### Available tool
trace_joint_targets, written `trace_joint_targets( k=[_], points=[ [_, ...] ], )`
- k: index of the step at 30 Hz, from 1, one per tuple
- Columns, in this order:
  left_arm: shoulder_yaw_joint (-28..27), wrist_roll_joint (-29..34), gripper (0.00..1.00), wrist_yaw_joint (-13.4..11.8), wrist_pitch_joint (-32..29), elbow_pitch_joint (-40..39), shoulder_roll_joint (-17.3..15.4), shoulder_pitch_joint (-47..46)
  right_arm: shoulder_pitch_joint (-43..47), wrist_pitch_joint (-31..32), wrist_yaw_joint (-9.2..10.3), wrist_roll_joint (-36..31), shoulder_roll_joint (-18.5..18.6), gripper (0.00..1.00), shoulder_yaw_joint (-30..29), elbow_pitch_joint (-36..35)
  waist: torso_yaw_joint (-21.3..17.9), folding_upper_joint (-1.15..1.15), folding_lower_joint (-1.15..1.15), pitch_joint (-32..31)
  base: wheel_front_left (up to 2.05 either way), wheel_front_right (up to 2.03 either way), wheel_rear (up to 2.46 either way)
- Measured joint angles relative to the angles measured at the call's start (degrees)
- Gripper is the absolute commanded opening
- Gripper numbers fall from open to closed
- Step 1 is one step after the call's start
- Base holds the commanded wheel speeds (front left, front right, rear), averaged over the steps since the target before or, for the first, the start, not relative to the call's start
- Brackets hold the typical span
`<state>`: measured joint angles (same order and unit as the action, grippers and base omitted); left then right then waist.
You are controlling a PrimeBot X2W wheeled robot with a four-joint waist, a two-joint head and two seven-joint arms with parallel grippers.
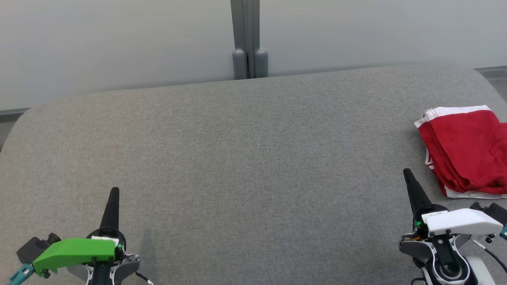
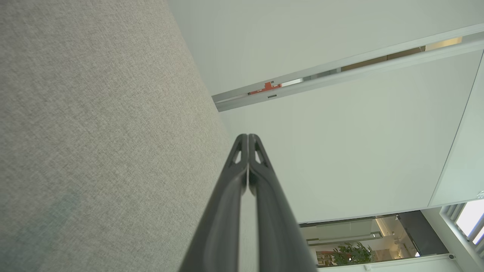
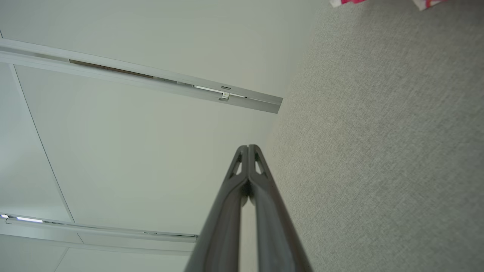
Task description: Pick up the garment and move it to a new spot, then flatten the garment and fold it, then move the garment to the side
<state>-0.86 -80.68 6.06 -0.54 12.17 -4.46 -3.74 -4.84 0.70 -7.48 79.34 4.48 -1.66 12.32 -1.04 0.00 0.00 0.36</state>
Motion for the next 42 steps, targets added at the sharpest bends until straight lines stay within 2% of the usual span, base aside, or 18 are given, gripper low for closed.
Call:
trace_joint_targets(
  k=[36, 42],
  points=[
    [-3.54, -13.13, 0.0, 1.25, -4.31, 1.78, 0.11, -1.91, -0.86, 4.26, 0.0, 14.4, -0.21, 0.0, -2.96, 1.56, 1.03, 0.0, 0.0, -0.18, 0.0, 0.0, 0.0],
    [-3.71, -13.24, 0.0, 1.27, -4.43, 1.8, 0.18, -1.94, -1.03, 4.33, 0.01, 14.45, -0.29, 0.0, -3.11, 1.58, 1.04, 0.0, 0.0, -0.18, 0.0, 0.0, 0.0]
  ],
)
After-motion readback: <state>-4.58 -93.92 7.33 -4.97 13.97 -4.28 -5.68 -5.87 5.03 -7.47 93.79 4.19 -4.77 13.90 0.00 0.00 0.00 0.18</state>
